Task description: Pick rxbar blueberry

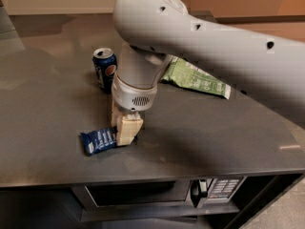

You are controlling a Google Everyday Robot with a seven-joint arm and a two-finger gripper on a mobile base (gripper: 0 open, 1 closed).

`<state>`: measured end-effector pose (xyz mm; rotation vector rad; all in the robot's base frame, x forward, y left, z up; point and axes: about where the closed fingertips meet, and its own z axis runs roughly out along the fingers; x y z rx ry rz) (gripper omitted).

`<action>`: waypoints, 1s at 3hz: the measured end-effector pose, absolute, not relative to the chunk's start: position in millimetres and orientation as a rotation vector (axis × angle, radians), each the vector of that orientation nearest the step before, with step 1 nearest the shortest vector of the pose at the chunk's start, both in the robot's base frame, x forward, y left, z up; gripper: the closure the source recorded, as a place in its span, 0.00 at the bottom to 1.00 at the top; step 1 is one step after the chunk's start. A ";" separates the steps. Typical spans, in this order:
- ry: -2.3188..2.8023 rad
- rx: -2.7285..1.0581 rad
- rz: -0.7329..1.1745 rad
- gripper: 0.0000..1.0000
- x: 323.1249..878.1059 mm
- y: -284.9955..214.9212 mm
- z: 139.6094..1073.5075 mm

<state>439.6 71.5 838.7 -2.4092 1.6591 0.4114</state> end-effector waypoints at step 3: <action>1.625 -2.254 0.452 1.00 450.5 46.9 940.8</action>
Offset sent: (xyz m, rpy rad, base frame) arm 0.0160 -0.0323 0.1178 0.1582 -0.0285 -0.0847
